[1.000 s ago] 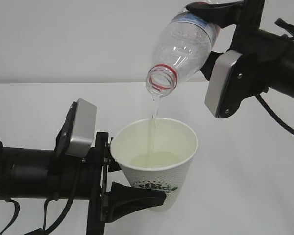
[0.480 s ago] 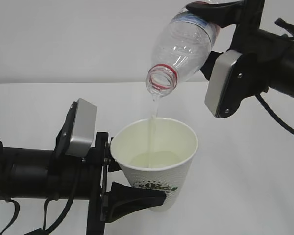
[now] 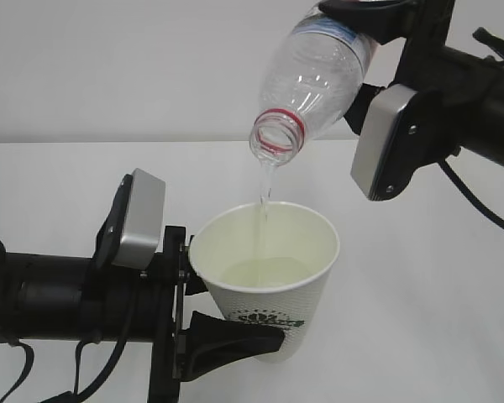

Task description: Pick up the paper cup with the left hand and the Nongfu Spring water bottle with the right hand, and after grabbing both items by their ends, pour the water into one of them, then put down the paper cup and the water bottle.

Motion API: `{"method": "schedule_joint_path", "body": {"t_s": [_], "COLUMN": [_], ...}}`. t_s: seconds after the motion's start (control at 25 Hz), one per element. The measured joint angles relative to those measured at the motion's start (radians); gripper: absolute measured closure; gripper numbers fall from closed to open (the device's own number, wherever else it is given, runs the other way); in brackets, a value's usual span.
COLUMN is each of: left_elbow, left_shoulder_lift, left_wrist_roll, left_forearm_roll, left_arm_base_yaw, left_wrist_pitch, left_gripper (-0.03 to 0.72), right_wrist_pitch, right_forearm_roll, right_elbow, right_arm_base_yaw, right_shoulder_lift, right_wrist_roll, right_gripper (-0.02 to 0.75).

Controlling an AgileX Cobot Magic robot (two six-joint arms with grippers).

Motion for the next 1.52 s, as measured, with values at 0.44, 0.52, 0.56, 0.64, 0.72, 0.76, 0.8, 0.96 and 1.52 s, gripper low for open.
{"method": "schedule_joint_path", "body": {"t_s": [0.44, 0.52, 0.56, 0.64, 0.72, 0.76, 0.8, 0.96, 1.52], "left_elbow": [0.000, 0.000, 0.000, 0.000, 0.000, 0.000, 0.000, 0.000, 0.000], "left_shoulder_lift": [0.000, 0.000, 0.000, 0.000, 0.000, 0.000, 0.000, 0.000, 0.000], "left_wrist_roll": [0.000, 0.000, 0.000, 0.000, 0.000, 0.000, 0.000, 0.000, 0.000], "left_forearm_roll": [0.000, 0.000, 0.000, 0.000, 0.000, 0.000, 0.000, 0.000, 0.000], "left_arm_base_yaw": [0.000, 0.000, 0.000, 0.000, 0.000, 0.000, 0.000, 0.000, 0.000], "left_wrist_pitch": [0.000, 0.000, 0.000, 0.000, 0.000, 0.000, 0.000, 0.000, 0.000], "left_gripper": [0.225, 0.225, 0.225, 0.225, 0.225, 0.225, 0.225, 0.225, 0.225], "right_wrist_pitch": [-0.006, -0.008, -0.008, -0.008, -0.010, -0.012, -0.014, -0.016, -0.024], "right_forearm_roll": [0.000, 0.000, 0.000, 0.000, 0.000, 0.000, 0.000, 0.000, 0.002], "right_elbow": [0.000, 0.000, 0.000, 0.000, 0.000, 0.000, 0.000, 0.000, -0.006], "right_arm_base_yaw": [0.000, 0.000, 0.000, 0.000, 0.000, 0.000, 0.000, 0.000, 0.000], "right_shoulder_lift": [0.000, 0.000, 0.000, 0.000, 0.000, 0.000, 0.000, 0.000, 0.000], "right_wrist_roll": [-0.003, -0.003, -0.003, -0.003, -0.003, -0.003, -0.003, -0.003, -0.003], "right_gripper": [0.244, 0.244, 0.244, 0.244, 0.244, 0.244, 0.244, 0.244, 0.244]}}
